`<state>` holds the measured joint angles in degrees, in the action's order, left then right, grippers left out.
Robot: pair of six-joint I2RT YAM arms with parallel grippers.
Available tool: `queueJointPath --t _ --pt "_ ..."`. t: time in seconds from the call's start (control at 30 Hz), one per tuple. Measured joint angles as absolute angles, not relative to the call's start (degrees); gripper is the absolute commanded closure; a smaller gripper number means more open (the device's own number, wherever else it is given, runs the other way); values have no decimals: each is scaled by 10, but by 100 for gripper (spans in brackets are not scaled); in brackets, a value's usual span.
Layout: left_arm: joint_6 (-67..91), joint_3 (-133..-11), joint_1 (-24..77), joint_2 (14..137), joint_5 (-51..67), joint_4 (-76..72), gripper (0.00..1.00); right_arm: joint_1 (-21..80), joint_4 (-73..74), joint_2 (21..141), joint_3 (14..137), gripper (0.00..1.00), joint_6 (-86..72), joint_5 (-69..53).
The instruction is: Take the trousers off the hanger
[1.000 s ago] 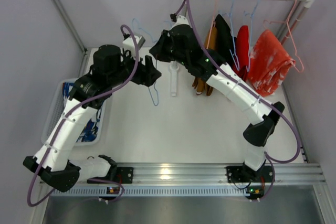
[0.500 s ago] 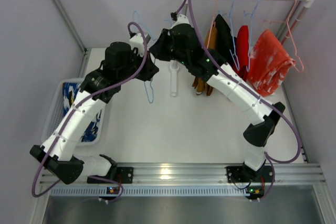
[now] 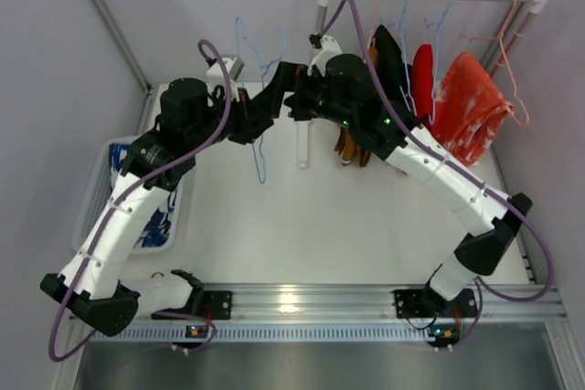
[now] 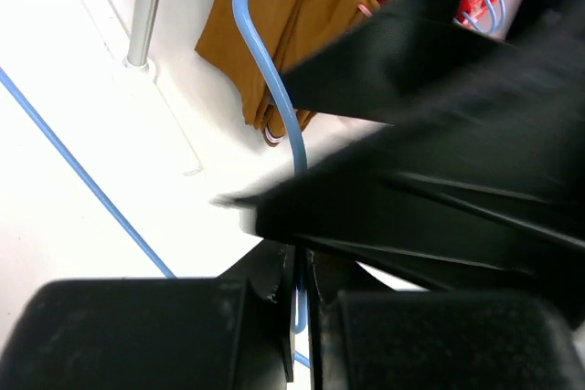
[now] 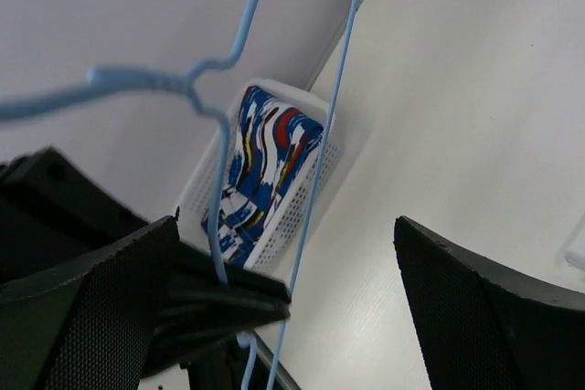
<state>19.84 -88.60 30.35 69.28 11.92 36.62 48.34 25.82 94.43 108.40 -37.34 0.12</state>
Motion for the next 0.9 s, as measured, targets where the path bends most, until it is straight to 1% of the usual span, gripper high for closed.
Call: queueJointPath --t 0.13,0.23,0.37,0.47,0.6,0.73,0.9 --pt "211 -884 265 693 157 366 100 479 213 866 990 1 -340 -28" --pt "222 -884 234 694 213 363 100 474 191 794 917 0 -313 -42" --pt "234 -885 227 709 353 334 100 448 181 724 884 0 -281 -56" --pt "257 -901 229 743 461 315 100 392 181 690 881 0 -274 -77" --pt "298 -905 230 784 554 284 100 295 186 657 858 1 -276 -98" --pt "328 -933 234 831 607 265 100 230 199 646 847 1 -276 -120" --pt "320 -1006 236 890 591 261 100 175 200 641 847 1 -281 -144"
